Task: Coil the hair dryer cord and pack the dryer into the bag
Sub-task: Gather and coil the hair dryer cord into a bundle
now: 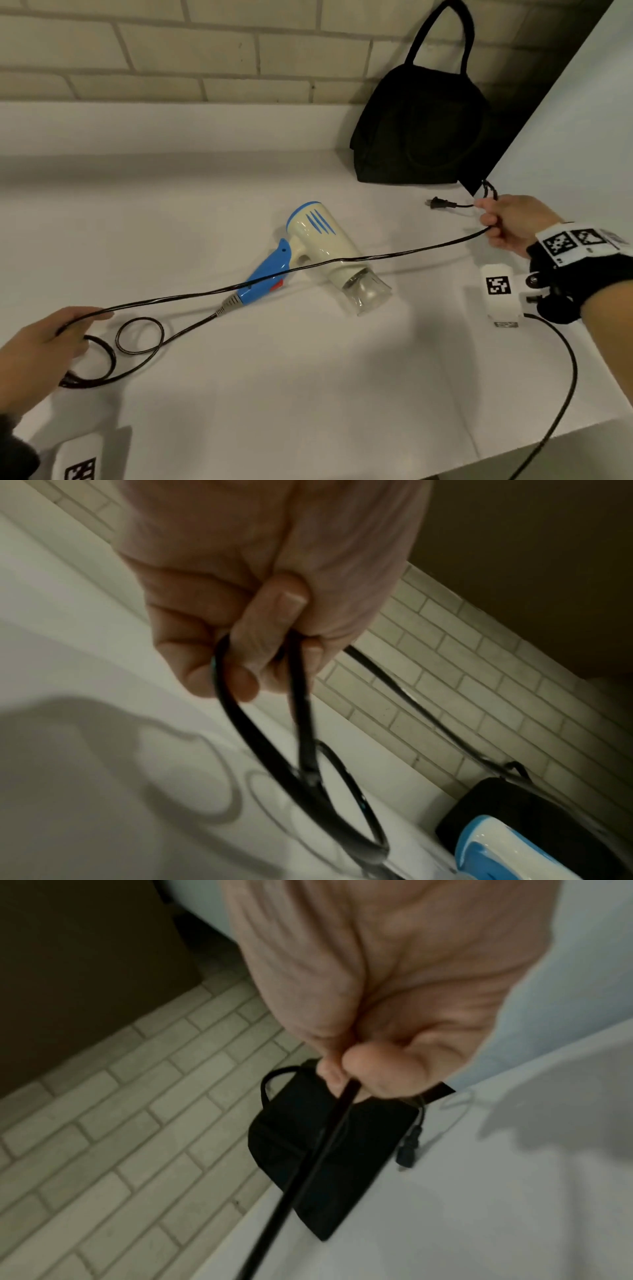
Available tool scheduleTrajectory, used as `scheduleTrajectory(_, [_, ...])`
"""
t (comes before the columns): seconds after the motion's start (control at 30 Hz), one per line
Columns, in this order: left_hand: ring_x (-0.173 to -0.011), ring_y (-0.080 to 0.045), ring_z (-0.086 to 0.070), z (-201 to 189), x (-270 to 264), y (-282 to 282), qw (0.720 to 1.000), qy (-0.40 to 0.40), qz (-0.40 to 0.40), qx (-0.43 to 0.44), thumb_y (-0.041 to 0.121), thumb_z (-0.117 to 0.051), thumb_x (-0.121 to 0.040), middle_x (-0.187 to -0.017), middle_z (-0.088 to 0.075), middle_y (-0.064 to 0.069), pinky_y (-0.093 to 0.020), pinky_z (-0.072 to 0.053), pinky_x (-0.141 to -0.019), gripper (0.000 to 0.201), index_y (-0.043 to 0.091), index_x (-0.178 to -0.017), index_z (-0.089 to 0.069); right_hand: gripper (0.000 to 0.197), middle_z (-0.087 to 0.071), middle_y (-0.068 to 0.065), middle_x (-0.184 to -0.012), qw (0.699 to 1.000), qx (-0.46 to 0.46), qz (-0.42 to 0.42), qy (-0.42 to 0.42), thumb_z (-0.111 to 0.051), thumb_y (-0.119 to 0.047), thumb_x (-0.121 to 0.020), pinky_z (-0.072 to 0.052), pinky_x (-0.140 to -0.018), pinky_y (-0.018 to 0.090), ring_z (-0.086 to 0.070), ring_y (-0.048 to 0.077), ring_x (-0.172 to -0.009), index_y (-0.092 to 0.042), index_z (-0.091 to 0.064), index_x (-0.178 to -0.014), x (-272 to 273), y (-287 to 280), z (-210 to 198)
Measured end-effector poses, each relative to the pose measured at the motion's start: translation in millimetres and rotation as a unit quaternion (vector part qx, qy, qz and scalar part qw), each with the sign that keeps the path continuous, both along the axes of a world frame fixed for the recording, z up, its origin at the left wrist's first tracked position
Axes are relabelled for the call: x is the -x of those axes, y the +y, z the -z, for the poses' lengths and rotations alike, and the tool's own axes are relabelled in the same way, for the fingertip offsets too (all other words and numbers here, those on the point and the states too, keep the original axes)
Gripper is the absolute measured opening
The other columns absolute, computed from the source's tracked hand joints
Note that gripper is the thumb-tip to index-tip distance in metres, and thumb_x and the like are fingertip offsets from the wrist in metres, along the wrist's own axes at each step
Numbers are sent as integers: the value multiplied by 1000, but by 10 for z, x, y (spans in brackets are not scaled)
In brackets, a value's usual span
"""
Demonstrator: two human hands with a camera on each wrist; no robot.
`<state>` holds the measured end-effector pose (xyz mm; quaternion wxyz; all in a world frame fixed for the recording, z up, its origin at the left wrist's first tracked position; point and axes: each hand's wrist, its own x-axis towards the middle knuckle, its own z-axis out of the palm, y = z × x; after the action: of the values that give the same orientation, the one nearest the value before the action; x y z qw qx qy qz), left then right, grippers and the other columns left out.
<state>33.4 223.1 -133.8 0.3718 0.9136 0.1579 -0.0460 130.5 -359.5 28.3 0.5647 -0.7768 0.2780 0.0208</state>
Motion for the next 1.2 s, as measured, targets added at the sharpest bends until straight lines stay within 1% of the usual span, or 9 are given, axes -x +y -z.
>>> scheduleTrajectory(0.2, [-48, -7, -47, -1080, 353, -1137, 991, -72, 50, 102, 29, -51, -86, -44, -53, 12, -29, -36, -56, 20, 34, -74, -67, 47, -55, 17, -115, 965, 226, -127, 44, -50, -25, -90, -56, -75, 41, -58, 32, -88, -5, -37, -130, -122, 256, 65])
scheduleTrajectory(0.3, [-46, -3, -40, -1398, 443, -1663, 974, -63, 131, 175, 35, -66, -76, -50, -51, 15, -17, -37, -51, 9, 41, -82, -65, 67, -31, 15, -144, 859, 438, -252, -86, -56, -34, -85, -32, -106, 45, -36, 32, -128, -15, -23, -140, 52, 634, -69])
scheduleTrajectory(0.4, [-53, -2, -39, -1534, 415, -2087, 941, -37, 260, 213, 56, -56, -59, -62, -52, 21, -7, -34, -51, 39, 43, -96, -60, 79, -23, -3, -150, 771, 371, -469, -219, -58, -53, -76, -20, -112, 33, -21, 15, -136, -26, -21, -140, 552, 1334, -184])
scheduleTrajectory(0.53, [-75, -6, -54, -1487, 305, -2340, 903, -60, 379, 195, 50, -49, -71, -87, -58, 13, -23, -48, -75, 41, 33, -107, -58, 50, -66, -6, -112, 633, 398, -609, -264, -43, -44, -79, -27, -107, 32, -54, 11, -108, -27, -42, -126, 845, 1724, -31])
scheduleTrajectory(0.73, [-100, 13, -36, -1251, 192, -1997, 941, -149, 293, 84, 48, -52, -57, -109, -40, 34, 3, -25, -85, 58, 54, -113, -36, 25, -66, -10, -63, 826, 165, -508, -178, -69, -57, -58, -41, -58, 5, -55, -1, -55, -33, -66, -66, 767, 1097, -256])
scheduleTrajectory(0.83, [-111, 2, -23, -1112, 120, -1937, 952, -189, 238, -28, 53, -49, -57, -120, -27, 25, -16, -23, -100, 67, 50, -121, -29, 49, -54, -5, -49, 861, 66, -480, -154, -73, -69, -37, -35, -49, 8, -43, 2, -47, -30, -69, -66, 822, 793, -313])
scheduleTrajectory(1.0, [-108, -29, -45, -1069, -65, -1753, 944, -219, 126, -210, 29, -64, -70, -124, -52, -15, -37, -34, -93, 54, 13, -120, -50, 36, -63, -18, -57, 897, 61, -372, -232, -65, -68, -54, -40, -55, 3, -54, -3, -57, -33, -67, -59, 850, 430, -317])
scheduleTrajectory(1.07, [-85, -15, -57, -1114, -68, -1703, 978, -135, 122, -101, 23, -57, -83, -96, -68, 0, -17, -39, -78, 14, 21, -95, -63, 42, -61, -20, -56, 914, 77, -336, -213, -60, -76, -53, -41, -56, 4, -54, -5, -58, -35, -66, -59, 823, 187, -264])
scheduleTrajectory(1.2, [-71, -8, -62, -1191, 9, -1778, 978, -40, 152, 138, 17, -44, -91, -52, -62, 11, -14, -39, -76, 26, 27, -72, -60, 52, -64, -14, -71, 879, 354, -293, -125, -46, -89, -51, -45, -69, 34, -57, 9, -70, -42, -65, -65, 709, -544, 75])
